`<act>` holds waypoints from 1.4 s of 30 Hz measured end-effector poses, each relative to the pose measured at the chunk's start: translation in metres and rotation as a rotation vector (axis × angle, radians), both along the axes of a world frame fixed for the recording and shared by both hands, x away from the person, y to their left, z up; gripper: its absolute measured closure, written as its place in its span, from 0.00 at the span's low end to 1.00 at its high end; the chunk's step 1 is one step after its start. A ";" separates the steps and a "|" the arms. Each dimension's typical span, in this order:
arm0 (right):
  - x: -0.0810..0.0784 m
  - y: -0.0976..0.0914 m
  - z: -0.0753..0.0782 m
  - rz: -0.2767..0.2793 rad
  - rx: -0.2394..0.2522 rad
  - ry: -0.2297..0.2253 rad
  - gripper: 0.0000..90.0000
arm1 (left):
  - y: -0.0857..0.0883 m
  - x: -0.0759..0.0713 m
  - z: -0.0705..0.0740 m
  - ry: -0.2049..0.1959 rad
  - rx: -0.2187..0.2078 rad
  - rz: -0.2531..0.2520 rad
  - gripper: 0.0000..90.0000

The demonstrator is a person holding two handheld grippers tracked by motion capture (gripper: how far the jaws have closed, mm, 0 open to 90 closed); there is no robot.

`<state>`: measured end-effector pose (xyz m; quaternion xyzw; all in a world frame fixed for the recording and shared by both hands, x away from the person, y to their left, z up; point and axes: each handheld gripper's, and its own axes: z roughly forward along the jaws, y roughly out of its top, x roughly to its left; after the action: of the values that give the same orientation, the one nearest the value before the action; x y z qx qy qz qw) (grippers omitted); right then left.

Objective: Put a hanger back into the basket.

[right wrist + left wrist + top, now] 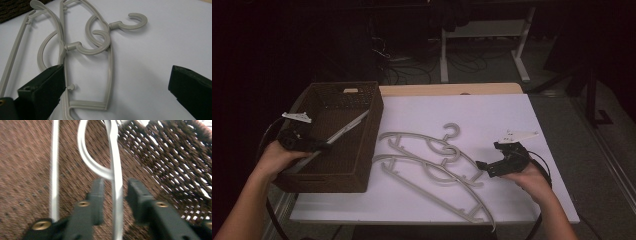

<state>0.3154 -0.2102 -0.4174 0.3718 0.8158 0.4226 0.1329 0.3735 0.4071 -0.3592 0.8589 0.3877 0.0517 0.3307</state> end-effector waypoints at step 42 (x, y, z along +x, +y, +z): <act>0.000 0.002 0.001 0.015 0.004 0.006 0.01 | -0.235 -0.028 0.029 -0.125 -0.205 -0.162 0.75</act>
<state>0.3150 -0.2086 -0.4167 0.3673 0.8180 0.4243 0.1268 0.3460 0.1719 -0.3307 0.8442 0.2988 0.0383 0.4434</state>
